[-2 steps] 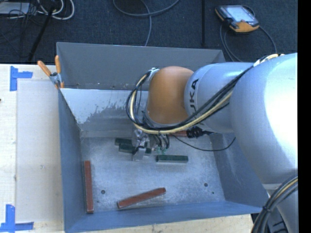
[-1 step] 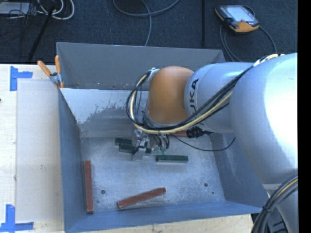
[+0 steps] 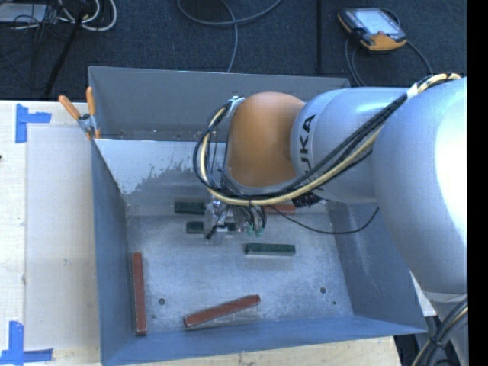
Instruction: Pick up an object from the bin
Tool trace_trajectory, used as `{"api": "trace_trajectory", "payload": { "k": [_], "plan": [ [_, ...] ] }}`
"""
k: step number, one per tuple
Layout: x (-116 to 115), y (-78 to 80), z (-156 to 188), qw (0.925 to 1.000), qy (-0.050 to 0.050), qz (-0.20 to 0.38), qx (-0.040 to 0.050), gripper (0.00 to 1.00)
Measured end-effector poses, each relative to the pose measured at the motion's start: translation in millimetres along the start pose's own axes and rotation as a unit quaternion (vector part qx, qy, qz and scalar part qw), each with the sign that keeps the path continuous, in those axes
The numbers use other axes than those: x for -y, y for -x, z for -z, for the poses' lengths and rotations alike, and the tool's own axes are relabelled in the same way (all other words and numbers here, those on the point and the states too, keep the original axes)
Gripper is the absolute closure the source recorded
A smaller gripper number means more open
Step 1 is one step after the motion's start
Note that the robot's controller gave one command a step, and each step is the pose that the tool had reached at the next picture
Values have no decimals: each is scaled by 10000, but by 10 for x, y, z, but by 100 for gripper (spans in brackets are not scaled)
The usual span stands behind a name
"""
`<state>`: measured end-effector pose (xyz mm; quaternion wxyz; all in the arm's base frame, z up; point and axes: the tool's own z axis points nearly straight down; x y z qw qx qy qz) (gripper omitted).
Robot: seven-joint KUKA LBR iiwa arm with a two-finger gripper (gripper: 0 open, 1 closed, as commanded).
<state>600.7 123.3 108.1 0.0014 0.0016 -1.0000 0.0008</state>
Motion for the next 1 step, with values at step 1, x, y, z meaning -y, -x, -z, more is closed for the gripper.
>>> {"api": "trace_trajectory", "payload": {
  "k": [1],
  "plan": [
    [-306,-842,495,9996,8,-274,6,0]
  ]
}}
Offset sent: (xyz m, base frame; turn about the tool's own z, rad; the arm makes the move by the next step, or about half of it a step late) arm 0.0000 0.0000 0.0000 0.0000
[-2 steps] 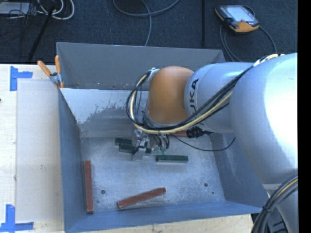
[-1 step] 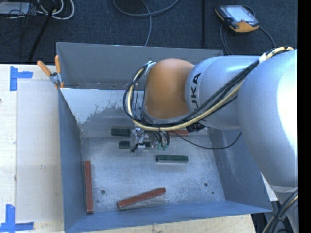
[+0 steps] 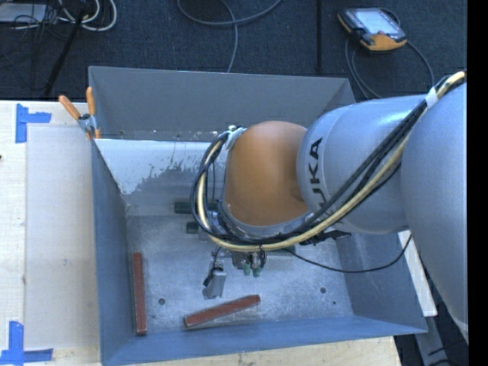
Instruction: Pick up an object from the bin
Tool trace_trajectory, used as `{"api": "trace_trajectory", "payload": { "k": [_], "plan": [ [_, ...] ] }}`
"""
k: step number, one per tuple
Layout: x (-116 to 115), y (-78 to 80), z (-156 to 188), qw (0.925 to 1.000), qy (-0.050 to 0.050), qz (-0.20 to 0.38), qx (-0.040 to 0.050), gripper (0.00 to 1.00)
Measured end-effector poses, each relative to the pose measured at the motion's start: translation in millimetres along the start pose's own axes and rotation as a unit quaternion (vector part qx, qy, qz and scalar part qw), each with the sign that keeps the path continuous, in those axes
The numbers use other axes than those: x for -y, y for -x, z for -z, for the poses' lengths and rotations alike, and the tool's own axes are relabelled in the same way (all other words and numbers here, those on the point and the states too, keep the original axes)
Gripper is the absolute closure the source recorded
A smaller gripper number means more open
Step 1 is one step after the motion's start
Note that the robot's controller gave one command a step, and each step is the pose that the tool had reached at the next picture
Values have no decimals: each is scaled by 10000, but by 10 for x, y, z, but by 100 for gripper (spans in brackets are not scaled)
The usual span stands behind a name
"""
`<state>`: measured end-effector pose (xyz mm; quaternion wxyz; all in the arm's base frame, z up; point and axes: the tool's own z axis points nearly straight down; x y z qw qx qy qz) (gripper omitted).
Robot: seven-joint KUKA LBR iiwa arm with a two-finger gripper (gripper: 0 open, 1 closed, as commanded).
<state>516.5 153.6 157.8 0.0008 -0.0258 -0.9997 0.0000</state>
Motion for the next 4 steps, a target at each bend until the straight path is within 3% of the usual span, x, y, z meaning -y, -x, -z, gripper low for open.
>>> {"api": "trace_trajectory", "payload": {
  "k": [1,2,3,4],
  "plan": [
    [2,-1,-2,10000,-1,-3,-2,0],
    [282,-7,-272,9994,9,339,19,0],
    [724,4,-507,9917,-2,1285,-6,0],
    [728,-226,-710,9858,-10,1679,-6,0]
  ]
}}
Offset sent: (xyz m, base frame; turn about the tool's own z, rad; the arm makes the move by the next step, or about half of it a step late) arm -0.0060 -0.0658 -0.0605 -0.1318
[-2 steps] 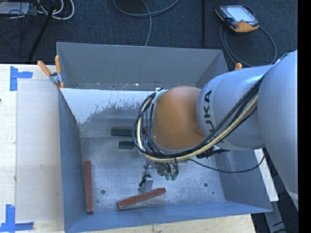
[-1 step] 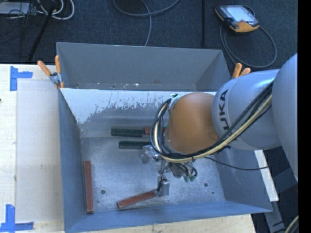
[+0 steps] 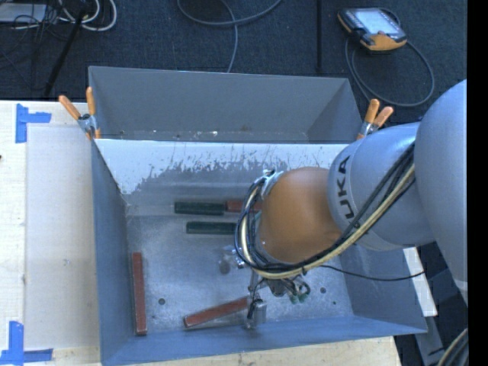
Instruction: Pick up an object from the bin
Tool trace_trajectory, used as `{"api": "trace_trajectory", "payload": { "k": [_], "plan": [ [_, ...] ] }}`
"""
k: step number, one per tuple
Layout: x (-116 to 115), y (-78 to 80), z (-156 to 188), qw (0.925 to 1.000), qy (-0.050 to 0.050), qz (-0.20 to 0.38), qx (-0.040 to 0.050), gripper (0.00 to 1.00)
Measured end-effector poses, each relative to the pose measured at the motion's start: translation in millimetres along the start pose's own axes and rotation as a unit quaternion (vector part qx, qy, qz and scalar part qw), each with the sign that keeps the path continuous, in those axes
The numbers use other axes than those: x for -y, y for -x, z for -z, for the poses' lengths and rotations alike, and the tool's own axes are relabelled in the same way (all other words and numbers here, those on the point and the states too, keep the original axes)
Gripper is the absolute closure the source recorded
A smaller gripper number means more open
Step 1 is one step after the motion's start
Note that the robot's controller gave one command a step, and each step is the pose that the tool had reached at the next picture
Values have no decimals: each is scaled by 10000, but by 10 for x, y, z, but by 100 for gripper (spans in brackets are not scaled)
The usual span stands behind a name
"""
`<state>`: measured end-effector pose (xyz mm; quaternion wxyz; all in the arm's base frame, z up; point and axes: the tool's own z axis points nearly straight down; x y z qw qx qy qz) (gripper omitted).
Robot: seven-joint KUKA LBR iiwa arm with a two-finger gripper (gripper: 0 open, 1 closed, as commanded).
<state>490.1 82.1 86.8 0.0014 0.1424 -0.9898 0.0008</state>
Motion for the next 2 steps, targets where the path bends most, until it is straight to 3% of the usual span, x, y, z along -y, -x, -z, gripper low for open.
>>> {"api": "trace_trajectory", "payload": {
  "k": [1,2],
  "plan": [
    [-131,-135,-179,9901,10,-1406,-6,100],
    [-129,-135,-179,9900,11,-1411,-6,100]
  ]
}}
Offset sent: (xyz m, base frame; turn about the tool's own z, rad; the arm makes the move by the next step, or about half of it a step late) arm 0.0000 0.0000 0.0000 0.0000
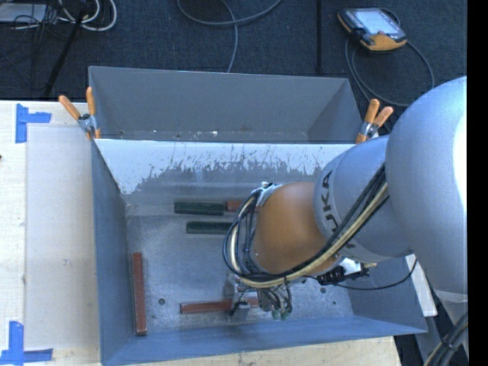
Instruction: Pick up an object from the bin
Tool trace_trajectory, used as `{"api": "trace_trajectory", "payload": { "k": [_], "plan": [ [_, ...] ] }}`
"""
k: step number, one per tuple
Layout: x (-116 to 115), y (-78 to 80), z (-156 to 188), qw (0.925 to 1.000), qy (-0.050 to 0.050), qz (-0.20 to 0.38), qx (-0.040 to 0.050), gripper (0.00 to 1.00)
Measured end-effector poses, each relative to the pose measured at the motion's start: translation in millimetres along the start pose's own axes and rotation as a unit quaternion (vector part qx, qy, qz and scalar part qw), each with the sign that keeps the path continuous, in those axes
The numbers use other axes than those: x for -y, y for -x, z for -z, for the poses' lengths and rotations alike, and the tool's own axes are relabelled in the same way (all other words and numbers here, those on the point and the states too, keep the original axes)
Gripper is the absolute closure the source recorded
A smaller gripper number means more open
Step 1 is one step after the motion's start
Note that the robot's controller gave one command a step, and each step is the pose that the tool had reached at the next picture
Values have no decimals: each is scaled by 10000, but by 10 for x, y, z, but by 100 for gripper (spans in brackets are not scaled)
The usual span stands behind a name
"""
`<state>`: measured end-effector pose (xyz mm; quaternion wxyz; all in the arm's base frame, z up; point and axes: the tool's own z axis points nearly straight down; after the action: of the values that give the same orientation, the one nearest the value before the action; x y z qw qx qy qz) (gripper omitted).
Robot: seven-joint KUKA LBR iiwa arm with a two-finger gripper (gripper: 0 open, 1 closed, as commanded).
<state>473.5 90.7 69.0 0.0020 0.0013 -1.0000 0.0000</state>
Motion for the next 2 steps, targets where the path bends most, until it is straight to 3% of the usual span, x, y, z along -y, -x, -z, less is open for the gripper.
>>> {"api": "trace_trajectory", "payload": {
  "k": [1,2],
  "plan": [
    [348,215,1013,9999,1,-167,16,100],
    [348,215,1013,9999,1,-167,16,100]
  ]
}}
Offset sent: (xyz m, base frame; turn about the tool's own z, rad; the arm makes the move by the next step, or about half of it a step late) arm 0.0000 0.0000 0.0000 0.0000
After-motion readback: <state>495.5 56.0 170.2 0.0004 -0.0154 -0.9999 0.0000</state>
